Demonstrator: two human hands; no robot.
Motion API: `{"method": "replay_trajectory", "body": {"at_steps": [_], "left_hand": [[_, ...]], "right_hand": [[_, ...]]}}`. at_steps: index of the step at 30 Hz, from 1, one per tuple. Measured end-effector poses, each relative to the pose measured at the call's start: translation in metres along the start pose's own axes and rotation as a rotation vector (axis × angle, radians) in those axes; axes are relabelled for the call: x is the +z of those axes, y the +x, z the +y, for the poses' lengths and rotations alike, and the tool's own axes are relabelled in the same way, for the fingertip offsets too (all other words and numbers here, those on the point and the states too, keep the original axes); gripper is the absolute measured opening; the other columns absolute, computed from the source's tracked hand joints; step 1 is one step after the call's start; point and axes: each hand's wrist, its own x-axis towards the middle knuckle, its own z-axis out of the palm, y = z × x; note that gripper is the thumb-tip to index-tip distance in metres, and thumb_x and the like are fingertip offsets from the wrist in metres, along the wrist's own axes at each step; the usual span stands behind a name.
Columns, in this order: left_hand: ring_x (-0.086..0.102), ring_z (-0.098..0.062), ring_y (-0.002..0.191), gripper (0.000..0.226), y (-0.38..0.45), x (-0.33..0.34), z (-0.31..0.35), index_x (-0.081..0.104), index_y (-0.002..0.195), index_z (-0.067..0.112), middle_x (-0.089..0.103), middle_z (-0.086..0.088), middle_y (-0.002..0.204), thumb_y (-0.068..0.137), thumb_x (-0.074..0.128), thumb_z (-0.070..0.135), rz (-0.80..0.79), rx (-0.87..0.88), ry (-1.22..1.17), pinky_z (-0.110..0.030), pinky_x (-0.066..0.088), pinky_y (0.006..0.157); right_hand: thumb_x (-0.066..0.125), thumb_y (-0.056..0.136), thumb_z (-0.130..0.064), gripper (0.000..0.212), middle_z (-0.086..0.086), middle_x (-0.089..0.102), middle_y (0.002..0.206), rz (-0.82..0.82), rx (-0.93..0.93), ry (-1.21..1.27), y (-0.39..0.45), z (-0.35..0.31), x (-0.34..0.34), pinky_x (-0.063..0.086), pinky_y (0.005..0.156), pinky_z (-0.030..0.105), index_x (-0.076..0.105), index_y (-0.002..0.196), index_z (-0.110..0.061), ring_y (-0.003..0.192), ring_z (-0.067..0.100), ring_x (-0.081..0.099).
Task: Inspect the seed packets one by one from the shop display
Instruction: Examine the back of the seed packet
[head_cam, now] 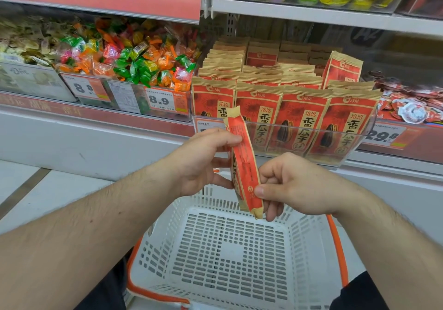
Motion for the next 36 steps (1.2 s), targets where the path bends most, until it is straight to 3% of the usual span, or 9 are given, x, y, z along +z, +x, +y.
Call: {"method": "replay_trajectory", "body": {"at_steps": [7,11,14,19,24,28,30,33,36], "left_hand": [[0.063,-0.026,0.075,0.015,0.000,-0.002,0.002,0.056,0.079,0.014,0.062,-0.007,0.079,0.094,0.055,0.013,-0.034,0.035,-0.029,-0.047,0.058,0.066],[0.065,-0.021,0.068,0.021,-0.004,-0.003,0.003,0.054,0.095,0.011,0.064,-0.009,0.075,0.078,0.067,0.011,-0.136,0.053,-0.012,-0.041,0.056,0.061],[0.069,-0.020,0.070,0.041,-0.006,-0.004,0.002,0.055,0.110,0.010,0.066,-0.010,0.078,0.072,0.066,0.016,-0.174,0.063,-0.009,-0.040,0.057,0.061],[0.069,-0.019,0.076,0.043,-0.006,-0.005,0.000,0.054,0.114,0.009,0.068,-0.009,0.086,0.075,0.068,0.019,-0.199,0.090,-0.001,-0.037,0.057,0.065],[0.072,-0.026,0.090,0.042,-0.006,-0.002,0.000,0.060,0.109,0.000,0.073,-0.013,0.097,0.077,0.080,0.020,-0.061,0.137,0.107,-0.035,0.058,0.062],[0.074,-0.019,0.080,0.007,-0.005,0.000,0.000,0.067,0.097,0.006,0.076,-0.007,0.087,0.093,0.062,0.007,0.020,0.207,0.149,-0.029,0.057,0.056],[0.073,-0.014,0.074,0.015,-0.005,-0.002,0.001,0.068,0.089,0.011,0.076,-0.003,0.080,0.097,0.058,0.004,0.041,0.230,0.179,-0.027,0.056,0.055],[0.070,-0.015,0.075,0.023,-0.003,-0.006,-0.001,0.071,0.084,0.015,0.075,-0.001,0.078,0.096,0.057,0.001,0.040,0.270,0.258,-0.039,0.060,0.070],[0.068,-0.019,0.085,0.034,-0.003,-0.011,-0.002,0.076,0.086,0.026,0.077,-0.005,0.088,0.093,0.062,-0.004,0.027,0.396,0.402,-0.044,0.056,0.087]], "right_hand": [[0.076,0.084,-0.015,0.015,0.014,0.072,0.076,0.122,-0.079,0.071,0.003,0.004,0.000,0.059,0.070,0.046,0.065,0.081,-0.004,0.065,0.025,0.068],[0.085,0.062,-0.041,0.052,0.003,0.067,0.096,0.293,-0.072,0.211,0.007,0.010,-0.004,0.051,0.065,0.038,0.059,0.100,-0.016,0.069,0.022,0.058],[0.080,0.054,-0.055,0.081,-0.004,0.065,0.115,0.206,0.013,0.224,0.011,0.012,0.001,0.049,0.066,0.030,0.048,0.123,-0.029,0.075,0.011,0.063],[0.085,0.053,-0.064,0.089,0.002,0.070,0.099,0.264,-0.006,0.147,0.017,0.012,0.013,0.056,0.077,0.039,0.049,0.130,-0.038,0.082,0.014,0.068],[0.077,0.055,-0.065,0.070,-0.020,0.062,0.094,0.529,0.089,-0.057,0.018,0.004,0.022,0.052,0.078,0.030,0.044,0.114,-0.046,0.090,0.000,0.061],[0.077,0.056,-0.067,0.063,-0.021,0.064,0.094,0.549,0.130,-0.068,0.019,0.008,0.018,0.052,0.077,0.029,0.049,0.106,-0.042,0.090,-0.003,0.060],[0.080,0.063,-0.057,0.048,-0.020,0.068,0.096,0.559,0.088,0.083,0.021,0.012,0.012,0.052,0.080,0.030,0.059,0.103,-0.039,0.093,-0.002,0.062],[0.082,0.078,-0.028,0.022,-0.018,0.073,0.090,0.595,-0.012,0.280,0.021,0.012,0.008,0.052,0.076,0.032,0.067,0.093,-0.037,0.086,0.005,0.065],[0.084,0.076,-0.019,0.026,-0.007,0.073,0.078,0.694,-0.035,0.194,0.021,0.014,0.010,0.056,0.069,0.040,0.066,0.084,-0.034,0.070,0.016,0.065]]}}
